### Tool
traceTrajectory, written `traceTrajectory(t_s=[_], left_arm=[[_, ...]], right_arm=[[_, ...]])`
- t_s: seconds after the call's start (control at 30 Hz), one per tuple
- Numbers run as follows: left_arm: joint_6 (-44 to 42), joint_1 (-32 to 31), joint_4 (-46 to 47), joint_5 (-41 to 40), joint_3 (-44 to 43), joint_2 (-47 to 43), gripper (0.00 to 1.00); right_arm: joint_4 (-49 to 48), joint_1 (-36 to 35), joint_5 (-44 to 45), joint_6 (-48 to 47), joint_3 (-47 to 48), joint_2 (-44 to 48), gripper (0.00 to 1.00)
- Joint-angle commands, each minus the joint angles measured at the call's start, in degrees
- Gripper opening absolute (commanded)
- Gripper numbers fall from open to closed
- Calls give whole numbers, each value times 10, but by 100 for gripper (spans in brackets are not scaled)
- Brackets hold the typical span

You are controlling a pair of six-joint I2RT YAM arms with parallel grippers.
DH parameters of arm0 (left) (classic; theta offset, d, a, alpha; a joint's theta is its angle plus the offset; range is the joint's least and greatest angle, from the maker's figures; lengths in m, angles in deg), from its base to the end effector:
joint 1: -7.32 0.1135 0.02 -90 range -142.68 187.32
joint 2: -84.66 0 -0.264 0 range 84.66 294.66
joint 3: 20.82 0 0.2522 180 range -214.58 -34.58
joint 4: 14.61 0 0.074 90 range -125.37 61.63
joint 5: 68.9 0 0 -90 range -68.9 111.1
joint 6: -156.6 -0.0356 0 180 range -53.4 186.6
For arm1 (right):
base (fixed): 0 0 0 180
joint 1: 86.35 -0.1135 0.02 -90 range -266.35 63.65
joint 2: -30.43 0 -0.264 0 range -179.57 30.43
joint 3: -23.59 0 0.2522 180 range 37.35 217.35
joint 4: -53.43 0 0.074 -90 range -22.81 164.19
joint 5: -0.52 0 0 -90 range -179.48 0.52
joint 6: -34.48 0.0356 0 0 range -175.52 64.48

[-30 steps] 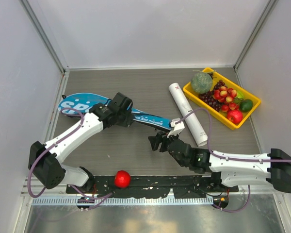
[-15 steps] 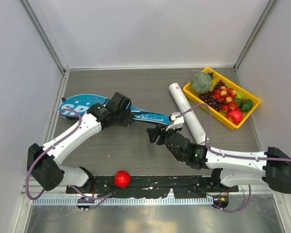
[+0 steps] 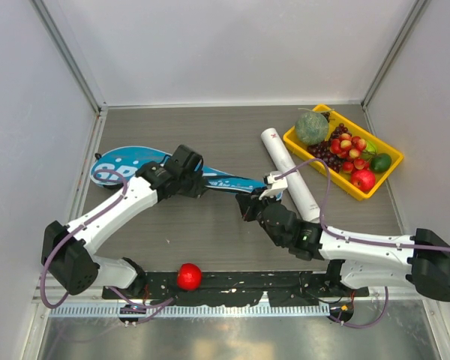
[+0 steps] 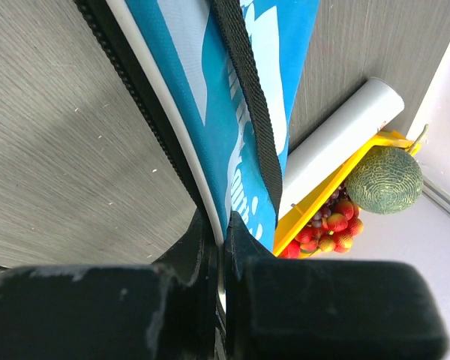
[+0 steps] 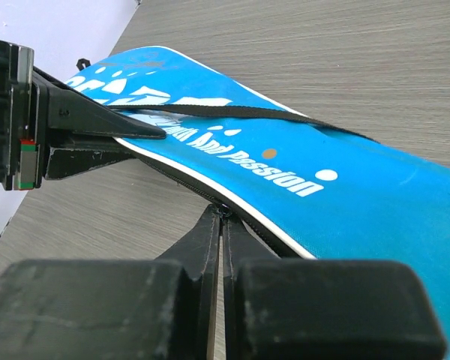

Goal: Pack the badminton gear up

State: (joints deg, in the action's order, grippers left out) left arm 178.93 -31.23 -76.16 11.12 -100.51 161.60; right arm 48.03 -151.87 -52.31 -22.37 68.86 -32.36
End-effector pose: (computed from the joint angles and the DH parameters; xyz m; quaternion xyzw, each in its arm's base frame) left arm 0.2140 -0.1627 0.2895 -0.5947 0.7534 -0.2382 0.1484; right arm 0.1190 0.2094 0.2509 -0.0131 0.7639 0.2903 0.5762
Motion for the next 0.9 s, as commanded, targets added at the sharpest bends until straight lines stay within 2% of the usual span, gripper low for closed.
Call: traceTrajectory(t_s=[0.0,0.4,0.67,0.87], left_arm=[[5,1,16,-19,-2,-19,0],[-113,46,-11,-67,-28,-27,0],[-261,103,61,-23,-3,-30,0],[-323,112,104,-12,20,-50,0]], right_arm=[[-9,6,7,-8,4,40,5],[110,33,8,1,-90,166,5],[210,48,33,22,-141,265,5],[205,62,4,11,-174,285,5]])
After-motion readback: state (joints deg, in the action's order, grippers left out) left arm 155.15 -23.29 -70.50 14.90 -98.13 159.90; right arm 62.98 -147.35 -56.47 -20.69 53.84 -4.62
